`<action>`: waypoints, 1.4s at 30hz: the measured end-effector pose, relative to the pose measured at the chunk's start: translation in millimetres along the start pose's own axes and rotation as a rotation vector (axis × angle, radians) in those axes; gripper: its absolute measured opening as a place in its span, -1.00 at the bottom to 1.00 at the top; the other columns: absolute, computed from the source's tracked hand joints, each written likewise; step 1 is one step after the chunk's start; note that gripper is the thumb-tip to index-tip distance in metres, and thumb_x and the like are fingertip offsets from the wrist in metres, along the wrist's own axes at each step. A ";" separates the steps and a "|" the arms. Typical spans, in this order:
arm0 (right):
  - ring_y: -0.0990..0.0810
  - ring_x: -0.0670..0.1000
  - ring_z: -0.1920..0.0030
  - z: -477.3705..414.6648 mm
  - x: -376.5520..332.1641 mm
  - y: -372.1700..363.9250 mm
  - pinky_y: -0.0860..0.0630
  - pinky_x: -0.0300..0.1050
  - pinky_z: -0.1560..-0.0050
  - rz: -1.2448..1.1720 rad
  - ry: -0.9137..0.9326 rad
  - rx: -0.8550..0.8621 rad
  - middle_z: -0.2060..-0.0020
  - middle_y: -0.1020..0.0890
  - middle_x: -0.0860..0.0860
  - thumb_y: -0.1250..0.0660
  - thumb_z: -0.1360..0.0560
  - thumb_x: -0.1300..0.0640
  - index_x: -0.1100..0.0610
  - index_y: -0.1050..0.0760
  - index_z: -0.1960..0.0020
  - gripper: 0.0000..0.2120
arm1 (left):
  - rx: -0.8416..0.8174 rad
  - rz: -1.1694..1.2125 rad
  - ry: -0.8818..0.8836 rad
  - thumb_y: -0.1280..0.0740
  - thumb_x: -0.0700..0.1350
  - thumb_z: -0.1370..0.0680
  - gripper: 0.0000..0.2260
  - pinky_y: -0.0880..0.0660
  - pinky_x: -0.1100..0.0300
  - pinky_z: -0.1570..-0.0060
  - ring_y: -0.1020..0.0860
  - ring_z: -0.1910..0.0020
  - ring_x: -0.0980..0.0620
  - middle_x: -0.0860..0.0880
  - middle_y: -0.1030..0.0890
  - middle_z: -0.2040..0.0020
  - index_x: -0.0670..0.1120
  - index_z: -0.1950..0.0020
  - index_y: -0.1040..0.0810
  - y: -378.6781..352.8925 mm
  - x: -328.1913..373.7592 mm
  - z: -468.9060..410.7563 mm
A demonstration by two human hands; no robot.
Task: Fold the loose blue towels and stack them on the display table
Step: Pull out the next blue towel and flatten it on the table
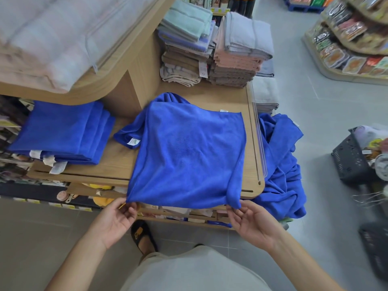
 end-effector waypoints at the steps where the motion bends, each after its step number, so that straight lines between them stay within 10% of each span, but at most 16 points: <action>1: -0.74 0.11 0.11 1.3 -1.5 3.3 -0.70 -0.03 0.14 -0.002 0.010 0.025 0.04 -0.70 0.18 -0.46 -0.38 0.32 0.33 -0.60 -0.09 -0.72 | 0.006 0.003 -0.002 -0.33 -0.22 -0.56 -0.87 -0.55 0.28 0.37 -0.60 0.25 0.03 -0.18 -0.65 0.24 -0.19 -0.09 -0.53 0.8 0.5 -0.9; 8: -0.41 -0.10 0.42 5.6 -19.1 25.0 -0.47 -0.28 0.46 0.025 0.147 0.141 0.32 -0.54 0.01 -0.44 -0.41 0.27 0.21 -0.57 -0.02 -0.81 | 0.023 -0.052 -0.046 -0.27 -0.26 -0.62 -0.90 -0.55 0.29 0.41 -0.55 0.17 0.03 -0.19 -0.64 0.13 -0.19 -0.10 -0.55 8.1 2.3 -10.0; 14: -0.44 -0.07 0.40 7.7 -35.4 34.7 -0.49 -0.26 0.43 0.004 0.282 0.112 0.17 -0.65 0.04 -0.46 -0.39 0.29 0.18 -0.63 -0.04 -0.77 | 0.009 -0.163 -0.176 -0.18 -0.36 -0.63 -0.77 -0.50 0.31 0.43 -0.52 0.17 0.02 -0.18 -0.59 0.01 -0.12 -0.13 -0.55 5.0 14.2 -15.9; 18: -0.61 0.04 0.30 18.4 -53.7 42.7 -0.60 -0.13 0.25 0.466 0.436 0.248 0.19 -0.66 0.06 -0.50 -0.47 0.04 0.17 -0.58 -0.07 -0.73 | -0.057 -0.326 -0.276 -0.34 -0.06 -0.63 -0.86 -0.47 0.16 0.25 -0.60 0.15 -0.04 -0.10 -0.69 -0.03 -0.03 -0.16 -0.58 -2.9 17.0 -10.1; 23: -0.73 0.07 0.15 28.9 -68.2 35.5 -0.68 -0.01 0.15 1.005 0.552 0.443 0.16 -0.74 0.02 -0.60 -0.08 -0.36 0.03 -0.55 -0.07 -0.28 | 0.009 -0.827 -0.451 -0.52 0.11 -0.41 -0.61 -0.55 0.17 0.28 -0.68 0.18 0.04 -0.01 -0.74 0.00 0.00 -0.18 -0.61 -7.2 20.6 -9.8; 29: -0.66 -0.12 0.22 36.5 -77.9 26.3 -0.56 -0.14 0.24 1.399 0.624 0.580 0.26 -0.67 -0.13 -0.50 -0.16 -0.44 -0.14 -0.49 0.05 -0.46 | 0.020 -0.850 -0.557 -0.49 0.09 -0.47 -0.75 -0.56 0.15 0.26 -0.69 0.10 0.00 0.00 -0.74 0.00 0.05 -0.10 -0.67 -0.9 29.5 -14.2; 32: -0.68 -0.12 0.25 39.7 -79.4 21.6 -0.59 -0.12 0.24 1.376 0.696 0.537 0.26 -0.69 -0.17 -0.41 -0.45 -0.17 -0.20 -0.54 0.12 -0.91 | -0.008 -0.813 -0.541 -0.47 0.14 -0.42 -0.73 -0.54 0.11 0.21 -0.69 0.09 -0.02 -0.02 -0.74 -0.01 0.08 -0.06 -0.69 2.4 27.4 -12.4; 35: -0.72 0.01 0.23 38.8 -80.0 23.8 -0.62 -0.17 0.27 1.211 0.704 0.393 0.22 -0.70 0.01 -0.30 -0.63 0.14 -0.16 -0.60 0.17 -0.72 | -0.017 -0.694 -0.460 -0.46 0.07 -0.44 -0.69 -0.48 0.09 0.19 -0.69 0.12 -0.03 -0.07 -0.74 -0.02 -0.04 -0.11 -0.66 9.9 22.6 -14.4; 42: -0.73 0.10 0.25 27.4 -79.3 25.0 -0.64 0.11 0.15 1.193 0.668 0.441 0.31 -0.70 0.07 -0.45 -0.52 -0.16 0.13 -0.57 0.20 -0.64 | -0.016 -0.751 -0.498 -0.50 0.16 -0.39 -0.59 -0.56 0.14 0.27 -0.70 0.14 0.01 -0.02 -0.74 0.01 0.00 -0.15 -0.64 -7.3 24.9 -16.7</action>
Point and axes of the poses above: each hand's wrist, its own z-axis away from the middle knuckle, its own y-axis out of the back of the hand, x = y × z, the point moved 10 cm from there along -z, towards the middle knuckle
